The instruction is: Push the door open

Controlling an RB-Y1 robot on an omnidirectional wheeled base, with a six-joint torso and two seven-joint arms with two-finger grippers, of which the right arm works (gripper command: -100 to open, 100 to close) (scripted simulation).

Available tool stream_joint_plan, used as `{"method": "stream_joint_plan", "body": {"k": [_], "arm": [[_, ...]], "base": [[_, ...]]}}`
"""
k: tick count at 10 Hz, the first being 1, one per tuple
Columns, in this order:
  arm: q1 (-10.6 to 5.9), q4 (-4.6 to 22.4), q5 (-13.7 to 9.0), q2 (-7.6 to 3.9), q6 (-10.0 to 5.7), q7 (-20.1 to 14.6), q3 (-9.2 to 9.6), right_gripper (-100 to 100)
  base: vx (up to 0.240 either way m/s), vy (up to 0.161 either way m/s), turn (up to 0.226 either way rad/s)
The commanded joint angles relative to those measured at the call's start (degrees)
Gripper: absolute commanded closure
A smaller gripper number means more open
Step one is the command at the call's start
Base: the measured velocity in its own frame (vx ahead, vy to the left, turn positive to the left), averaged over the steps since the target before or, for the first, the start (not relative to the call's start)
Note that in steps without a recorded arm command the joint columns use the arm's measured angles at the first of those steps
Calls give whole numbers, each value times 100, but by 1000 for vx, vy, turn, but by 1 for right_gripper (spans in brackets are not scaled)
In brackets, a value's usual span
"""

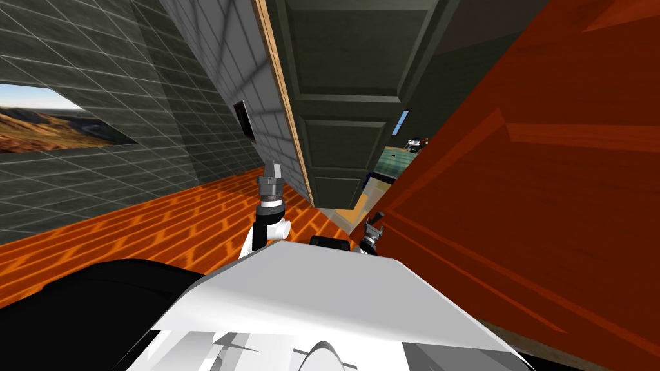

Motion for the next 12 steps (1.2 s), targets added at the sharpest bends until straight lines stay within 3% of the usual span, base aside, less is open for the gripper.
{"method": "stream_joint_plan", "body": {"k": [1,2,3,8,12], "arm": [[-22,44,-8,81,-7,-28,-19,-100],[-9,21,-6,43,-1,-19,-12,-100],[-9,21,-6,43,-1,-19,-12,100],[-9,21,-6,43,-1,-19,-12,100],[-145,101,-259,-28,-108,92,-341,100]], "base": [[152,-97,16],[70,-41,9],[-10,4,-5],[-6,6,3],[157,-43,52]]}}
